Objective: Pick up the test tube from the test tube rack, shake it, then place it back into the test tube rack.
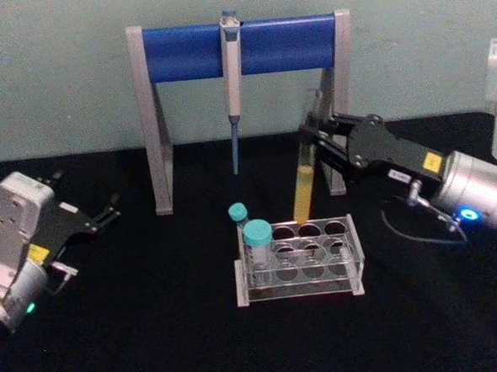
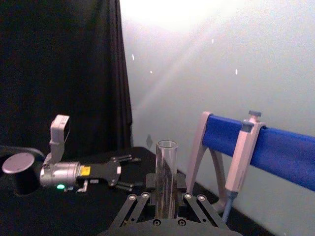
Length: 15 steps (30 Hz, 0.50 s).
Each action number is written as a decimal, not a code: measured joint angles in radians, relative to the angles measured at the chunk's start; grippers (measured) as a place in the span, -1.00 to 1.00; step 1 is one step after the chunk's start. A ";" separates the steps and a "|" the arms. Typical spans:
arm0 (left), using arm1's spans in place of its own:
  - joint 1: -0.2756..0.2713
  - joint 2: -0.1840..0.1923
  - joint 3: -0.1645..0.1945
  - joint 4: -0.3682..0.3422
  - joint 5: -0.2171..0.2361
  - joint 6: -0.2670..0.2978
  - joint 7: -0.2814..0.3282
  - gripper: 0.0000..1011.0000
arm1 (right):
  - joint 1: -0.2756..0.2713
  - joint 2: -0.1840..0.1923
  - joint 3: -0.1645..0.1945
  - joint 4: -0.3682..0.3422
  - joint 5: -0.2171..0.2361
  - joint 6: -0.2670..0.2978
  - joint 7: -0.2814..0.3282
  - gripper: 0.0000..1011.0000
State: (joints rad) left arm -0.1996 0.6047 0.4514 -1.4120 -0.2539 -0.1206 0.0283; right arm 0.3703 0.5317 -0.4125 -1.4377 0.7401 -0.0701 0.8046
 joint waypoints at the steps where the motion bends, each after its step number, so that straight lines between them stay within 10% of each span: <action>1: 0.000 0.000 0.000 0.000 0.000 0.000 0.000 0.98 | -0.003 0.006 0.000 -0.003 0.003 0.000 0.002 -0.55; 15: 0.000 0.000 0.000 0.000 0.000 0.000 0.000 0.98 | -0.044 0.065 0.025 -0.016 -0.005 -0.033 -0.075 -0.55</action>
State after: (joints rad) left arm -0.1995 0.6047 0.4514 -1.4120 -0.2539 -0.1206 0.0283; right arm 0.3260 0.5967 -0.3871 -1.4533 0.7351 -0.1035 0.7293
